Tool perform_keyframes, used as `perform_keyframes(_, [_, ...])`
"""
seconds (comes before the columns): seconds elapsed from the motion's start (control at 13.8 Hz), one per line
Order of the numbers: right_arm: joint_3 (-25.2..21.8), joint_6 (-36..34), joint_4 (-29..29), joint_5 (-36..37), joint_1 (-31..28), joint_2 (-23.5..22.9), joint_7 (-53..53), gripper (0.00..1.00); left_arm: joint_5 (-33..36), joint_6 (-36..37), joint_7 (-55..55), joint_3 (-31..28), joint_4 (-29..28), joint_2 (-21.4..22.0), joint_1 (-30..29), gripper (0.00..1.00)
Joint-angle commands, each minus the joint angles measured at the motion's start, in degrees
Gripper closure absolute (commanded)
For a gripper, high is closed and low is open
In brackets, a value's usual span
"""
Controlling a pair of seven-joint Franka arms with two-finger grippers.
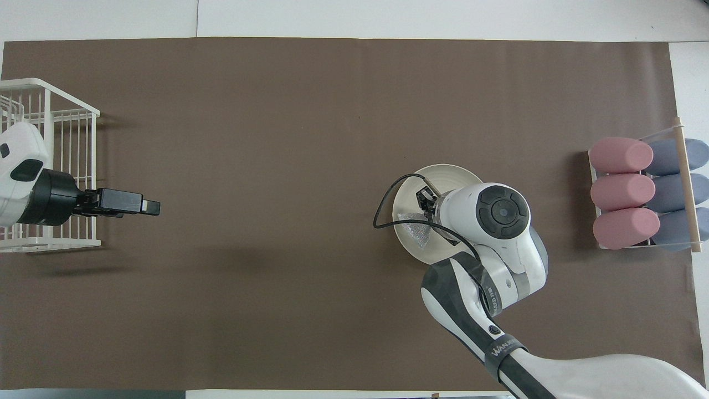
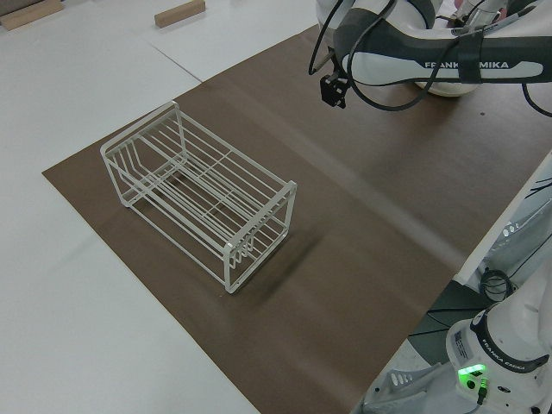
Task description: Wipe plate with sponge
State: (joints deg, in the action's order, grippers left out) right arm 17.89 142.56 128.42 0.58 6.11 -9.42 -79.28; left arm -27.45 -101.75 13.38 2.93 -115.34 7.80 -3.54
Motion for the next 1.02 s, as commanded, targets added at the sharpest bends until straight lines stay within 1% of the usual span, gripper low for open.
perform_keyframes(0.0, [0.4, 1.6, 1.2, 0.7, -1.9, -0.5, 3.1, 0.88, 1.4, -0.4, -0.8, 0.2, 1.8, 0.6, -0.3, 0.0])
perform_keyframes(0.29, [0.4, 1.3, 1.7, 0.7, -8.6, -0.8, 16.4, 0.88, 1.4, -0.2, -0.8, 0.2, 1.9, 0.6, -0.2, 0.0])
perform_keyframes(0.51, [0.4, 1.4, 1.7, 0.7, -10.6, -0.9, 21.6, 0.87, 1.4, -0.2, -0.8, 0.2, 1.9, 0.6, -0.2, 0.0])
perform_keyframes(0.73, [0.6, 1.4, 1.8, 0.7, -9.6, -0.9, 18.4, 0.86, 1.4, -0.2, -0.8, 0.2, 1.9, 0.6, -0.2, 0.0])
perform_keyframes(0.94, [0.7, 1.5, 1.9, 0.7, -5.4, -1.4, 9.6, 0.86, 1.4, -0.2, -0.8, 0.2, 1.8, 0.6, -0.2, 0.0])
